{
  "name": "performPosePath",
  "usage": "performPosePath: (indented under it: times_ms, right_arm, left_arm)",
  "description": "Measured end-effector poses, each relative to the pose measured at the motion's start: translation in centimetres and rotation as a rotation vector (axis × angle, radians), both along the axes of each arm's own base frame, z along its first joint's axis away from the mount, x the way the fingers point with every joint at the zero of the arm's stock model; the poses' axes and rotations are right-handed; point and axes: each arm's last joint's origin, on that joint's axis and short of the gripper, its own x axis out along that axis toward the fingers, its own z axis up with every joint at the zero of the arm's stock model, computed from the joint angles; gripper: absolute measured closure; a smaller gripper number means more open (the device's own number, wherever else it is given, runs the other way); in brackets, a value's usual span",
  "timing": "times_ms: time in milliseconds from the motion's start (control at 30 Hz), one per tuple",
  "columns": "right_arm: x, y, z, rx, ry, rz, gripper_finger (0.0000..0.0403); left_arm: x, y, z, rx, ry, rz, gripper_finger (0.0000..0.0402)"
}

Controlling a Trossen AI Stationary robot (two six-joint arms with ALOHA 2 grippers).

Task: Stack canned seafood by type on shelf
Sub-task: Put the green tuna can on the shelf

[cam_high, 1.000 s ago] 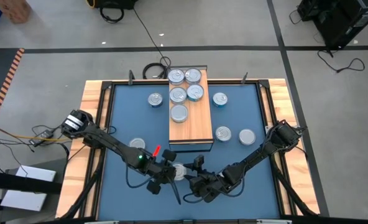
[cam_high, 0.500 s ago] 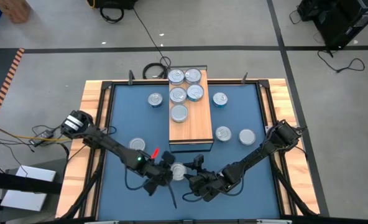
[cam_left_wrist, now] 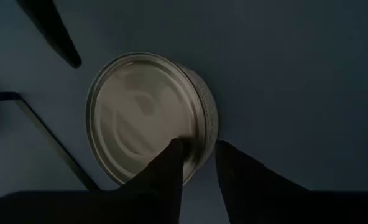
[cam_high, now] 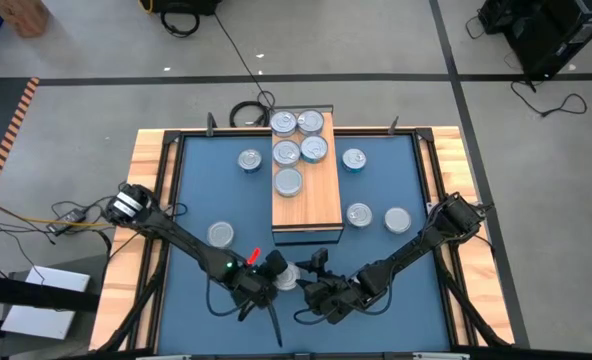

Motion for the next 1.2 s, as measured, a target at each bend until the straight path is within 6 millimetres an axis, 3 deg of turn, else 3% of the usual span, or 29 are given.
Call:
performPosePath:
  times_ms: [300, 800, 1200]
  right_arm:
    - [0.0, 0.0, 0.0, -0.01, -0.004, -0.011, 0.0135]
    - [-1.0, 0.0, -0.7, -0.028, 0.084, -0.021, 0.0118]
    - [-0.8, -0.3, -0.7, 0.012, 0.069, -0.044, 0.0088]
  left_arm:
    - [0.1, 0.0, 0.0, -0.026, -0.026, 0.083, 0.0395]
    - [2.8, 0.4, 3.2, -0.26, -0.107, 0.324, 0.04]
    - [4.1, 2.0, 3.7, -0.365, -0.166, 0.478, 0.0401]
